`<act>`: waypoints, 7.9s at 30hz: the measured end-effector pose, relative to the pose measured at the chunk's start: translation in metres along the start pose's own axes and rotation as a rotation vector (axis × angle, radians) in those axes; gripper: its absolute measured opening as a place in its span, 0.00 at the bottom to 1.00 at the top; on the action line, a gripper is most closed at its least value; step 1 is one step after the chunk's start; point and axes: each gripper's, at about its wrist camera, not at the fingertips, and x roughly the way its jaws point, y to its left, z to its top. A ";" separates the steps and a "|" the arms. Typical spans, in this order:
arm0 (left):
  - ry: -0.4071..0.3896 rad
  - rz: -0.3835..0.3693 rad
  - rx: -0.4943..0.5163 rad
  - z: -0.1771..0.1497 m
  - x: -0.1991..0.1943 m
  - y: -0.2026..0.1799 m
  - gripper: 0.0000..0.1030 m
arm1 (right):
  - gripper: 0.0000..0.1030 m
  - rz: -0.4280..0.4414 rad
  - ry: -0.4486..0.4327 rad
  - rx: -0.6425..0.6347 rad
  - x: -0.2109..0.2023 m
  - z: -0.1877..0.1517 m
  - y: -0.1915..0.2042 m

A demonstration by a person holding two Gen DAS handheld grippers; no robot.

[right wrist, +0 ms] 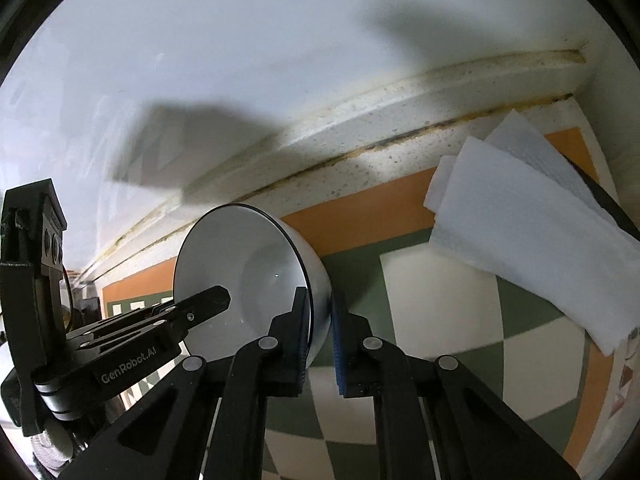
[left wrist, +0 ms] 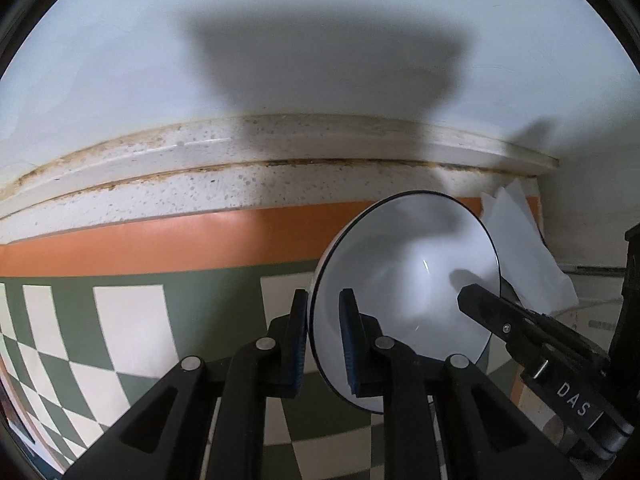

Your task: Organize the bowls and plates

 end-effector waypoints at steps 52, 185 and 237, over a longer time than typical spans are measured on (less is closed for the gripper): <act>0.049 0.038 0.141 -0.249 -0.049 0.010 0.13 | 0.12 0.004 0.040 -0.014 -0.074 -0.282 0.010; 0.075 -0.023 0.166 -0.235 -0.044 0.025 0.93 | 0.96 0.067 0.008 0.087 -0.070 -0.306 -0.017; 0.046 -0.151 -0.048 -0.236 -0.104 0.121 0.60 | 0.57 0.392 0.167 -0.089 0.025 -0.259 0.116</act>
